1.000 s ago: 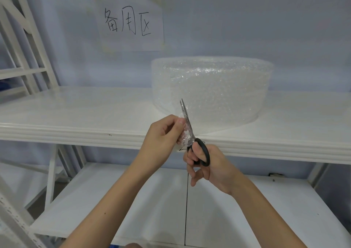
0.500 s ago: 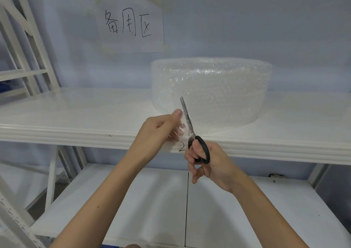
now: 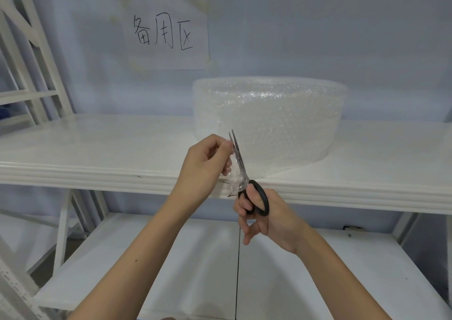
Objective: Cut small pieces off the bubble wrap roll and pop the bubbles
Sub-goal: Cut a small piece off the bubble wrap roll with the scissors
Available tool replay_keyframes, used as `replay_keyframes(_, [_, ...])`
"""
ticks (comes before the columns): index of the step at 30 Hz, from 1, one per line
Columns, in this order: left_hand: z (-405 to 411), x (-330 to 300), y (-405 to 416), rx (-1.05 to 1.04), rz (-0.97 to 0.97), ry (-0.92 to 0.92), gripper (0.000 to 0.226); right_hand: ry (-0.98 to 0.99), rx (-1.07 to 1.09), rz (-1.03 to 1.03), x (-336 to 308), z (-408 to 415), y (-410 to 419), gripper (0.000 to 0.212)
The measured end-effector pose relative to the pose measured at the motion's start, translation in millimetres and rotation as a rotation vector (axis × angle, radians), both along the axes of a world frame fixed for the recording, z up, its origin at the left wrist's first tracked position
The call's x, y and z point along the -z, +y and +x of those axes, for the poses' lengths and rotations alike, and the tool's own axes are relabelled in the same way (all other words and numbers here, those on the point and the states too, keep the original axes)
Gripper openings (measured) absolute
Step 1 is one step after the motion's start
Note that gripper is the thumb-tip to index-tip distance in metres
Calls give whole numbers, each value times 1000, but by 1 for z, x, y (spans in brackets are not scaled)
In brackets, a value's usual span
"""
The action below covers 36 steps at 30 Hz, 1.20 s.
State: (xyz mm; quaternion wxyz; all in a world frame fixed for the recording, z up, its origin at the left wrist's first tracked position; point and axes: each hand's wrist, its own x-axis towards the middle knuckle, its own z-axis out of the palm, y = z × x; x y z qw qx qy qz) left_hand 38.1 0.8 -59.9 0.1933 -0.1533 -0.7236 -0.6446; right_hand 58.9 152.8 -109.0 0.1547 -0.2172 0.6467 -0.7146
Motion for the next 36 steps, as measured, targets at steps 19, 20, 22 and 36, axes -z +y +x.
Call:
replay_keyframes(19, [2, 1, 3, 5, 40, 2, 29, 13, -36, 13, 18, 9, 7, 40])
replay_keyframes(20, [3, 1, 3, 6, 35, 2, 30, 17, -33, 7, 17, 8, 7, 40])
replay_keyframes(22, [4, 1, 3, 8, 29, 2, 30, 27, -24, -8, 14, 7, 5, 41])
replay_keyframes(36, [15, 2, 3, 33, -23, 28, 30, 57, 7, -19, -10, -4, -5, 41])
